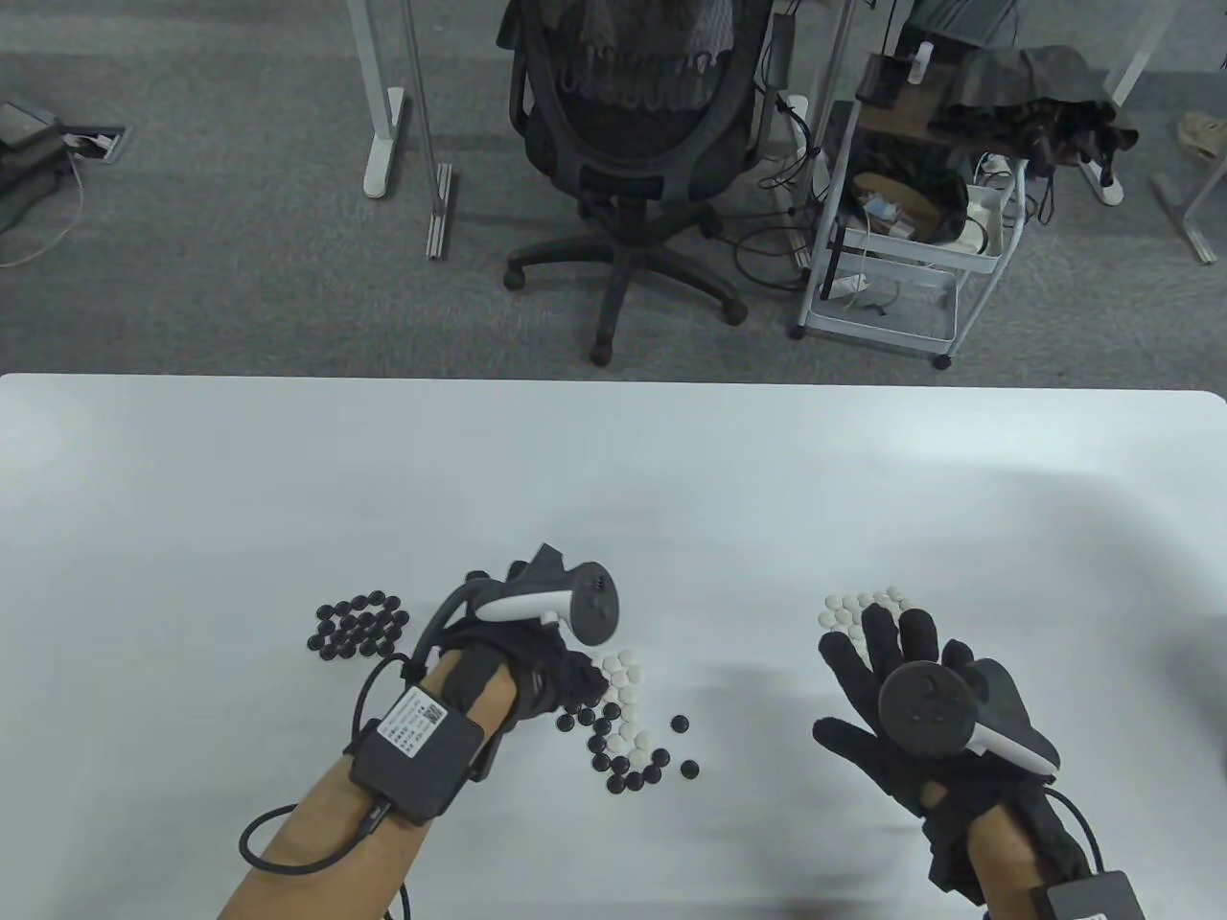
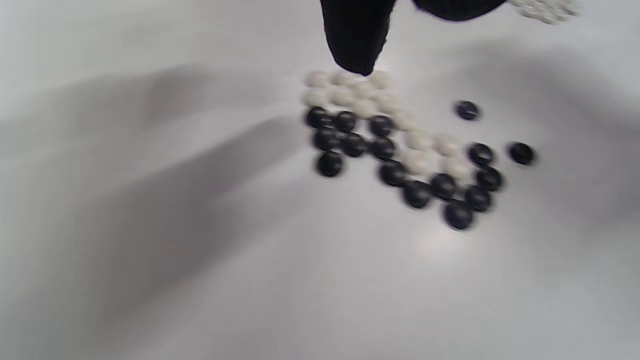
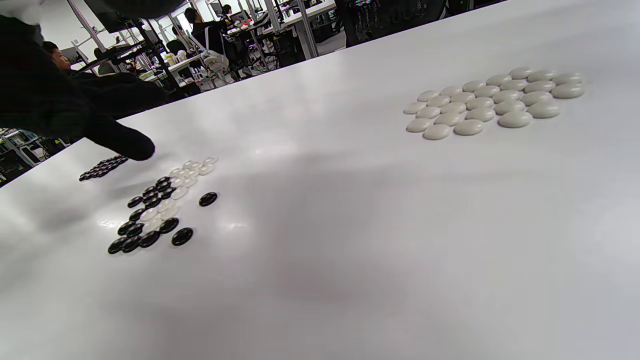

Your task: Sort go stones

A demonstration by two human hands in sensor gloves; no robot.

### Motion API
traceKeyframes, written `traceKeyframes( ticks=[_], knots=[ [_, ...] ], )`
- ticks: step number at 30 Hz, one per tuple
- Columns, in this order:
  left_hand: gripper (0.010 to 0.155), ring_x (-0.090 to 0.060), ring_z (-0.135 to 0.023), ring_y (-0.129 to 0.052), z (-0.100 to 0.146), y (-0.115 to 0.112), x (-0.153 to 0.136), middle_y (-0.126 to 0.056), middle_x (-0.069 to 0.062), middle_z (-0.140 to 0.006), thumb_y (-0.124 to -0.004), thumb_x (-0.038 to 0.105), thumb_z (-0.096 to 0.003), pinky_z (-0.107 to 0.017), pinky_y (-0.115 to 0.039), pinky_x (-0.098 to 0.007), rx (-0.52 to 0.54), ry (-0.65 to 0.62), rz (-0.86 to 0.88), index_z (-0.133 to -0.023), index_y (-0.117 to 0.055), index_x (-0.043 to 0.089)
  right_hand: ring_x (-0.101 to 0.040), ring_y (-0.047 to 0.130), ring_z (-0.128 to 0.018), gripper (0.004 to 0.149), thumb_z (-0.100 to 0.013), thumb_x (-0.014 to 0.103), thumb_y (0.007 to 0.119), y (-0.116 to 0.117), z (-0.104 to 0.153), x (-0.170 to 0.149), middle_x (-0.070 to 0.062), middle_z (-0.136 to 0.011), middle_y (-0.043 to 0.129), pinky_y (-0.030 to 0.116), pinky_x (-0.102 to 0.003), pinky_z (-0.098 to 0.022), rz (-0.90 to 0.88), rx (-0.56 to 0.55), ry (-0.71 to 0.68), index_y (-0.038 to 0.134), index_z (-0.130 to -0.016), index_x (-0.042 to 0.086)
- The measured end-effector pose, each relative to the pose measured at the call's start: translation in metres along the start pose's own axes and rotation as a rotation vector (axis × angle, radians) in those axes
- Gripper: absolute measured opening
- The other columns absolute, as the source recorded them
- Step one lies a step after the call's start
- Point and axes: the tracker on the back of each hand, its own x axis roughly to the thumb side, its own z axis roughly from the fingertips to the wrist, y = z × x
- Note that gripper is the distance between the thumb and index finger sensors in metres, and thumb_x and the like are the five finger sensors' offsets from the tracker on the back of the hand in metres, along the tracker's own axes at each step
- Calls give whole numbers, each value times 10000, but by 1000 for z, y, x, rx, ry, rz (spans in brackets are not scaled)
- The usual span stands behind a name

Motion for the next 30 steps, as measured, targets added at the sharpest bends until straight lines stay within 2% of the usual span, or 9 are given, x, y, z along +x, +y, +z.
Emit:
traceKeyframes(
  ticks=[2, 7, 12, 16, 18, 20, 23, 26, 30],
  knots=[
    [661, -597, -938, 110, -6, -5, 24, 53, -288, -1166, -445, 498, -559, -562, -17, -834, -15, -57, -54, -1160, -573, 255, -578, -117, -869, 789, -554, 538, 494, 1, 0, 0, -306, -1072, -62, 26, -800, -521, 2, 2, -2, 167, -1139, 123],
    [665, -595, -917, 150, -27, -17, 56, 110, -294, -1138, -425, 498, -555, -559, -7, -835, -50, -107, -129, -1179, -455, 270, -577, -117, -869, 789, -555, 537, 495, 1, 0, 0, -306, -1071, -63, 26, -800, -521, 3, 3, -3, 166, -1139, 122],
    [673, -589, -906, 177, -45, -22, 65, 151, -286, -1122, -408, 504, -549, -554, 10, -834, -61, -96, -181, -1186, -380, 287, -578, -117, -868, 790, -555, 536, 497, 1, 0, 0, -307, -1071, -61, 27, -800, -521, 2, 1, -3, 167, -1140, 121],
    [671, -589, -905, 175, -61, -16, 62, 148, -283, -1123, -412, 508, -548, -553, 8, -835, -67, -111, -132, -1182, -364, 291, -578, -116, -869, 788, -555, 537, 496, 1, 0, 0, -307, -1071, -62, 27, -800, -521, 2, 5, -3, 168, -1139, 122],
    [669, -584, -905, 184, -70, -7, 55, 157, -274, -1122, -408, 509, -547, -554, 15, -834, -57, -89, -78, -1181, -375, 298, -578, -115, -869, 790, -555, 537, 496, 1, 0, 0, -306, -1072, -61, 28, -800, -521, 2, 6, -3, 167, -1140, 122],
    [657, -579, -903, 191, -85, 8, 35, 164, -267, -1119, -404, 512, -546, -554, 22, -833, -41, -48, 30, -1174, -381, 321, -578, -116, -868, 790, -555, 537, 496, 2, 0, 0, -307, -1071, -61, 28, -800, -521, 3, 9, 0, 167, -1140, 120],
    [646, -574, -901, 201, -91, 20, 5, 158, -262, -1119, -401, 510, -547, -554, 31, -832, -14, 32, 152, -1170, -408, 336, -578, -114, -869, 788, -555, 537, 496, 0, 2, 0, -306, -1072, -60, 29, -800, -521, 2, 4, 3, 170, -1139, 121],
    [653, -578, -907, 192, -84, 24, -35, 151, -264, -1129, -402, 513, -549, -557, 26, -834, 15, 127, 240, -1170, -455, 319, -577, -114, -870, 789, -555, 536, 498, -1, 2, 0, -307, -1073, -59, 28, -800, -521, -3, -2, 1, 171, -1141, 120],
    [654, -583, -911, 181, -63, 17, -86, 132, -265, -1140, -409, 512, -552, -556, 21, -835, 27, 233, 356, -1160, -523, 299, -578, -113, -871, 789, -555, 535, 498, -1, 2, 0, -306, -1073, -57, 28, -801, -521, -4, 8, 4, 173, -1141, 119]
  ],
)
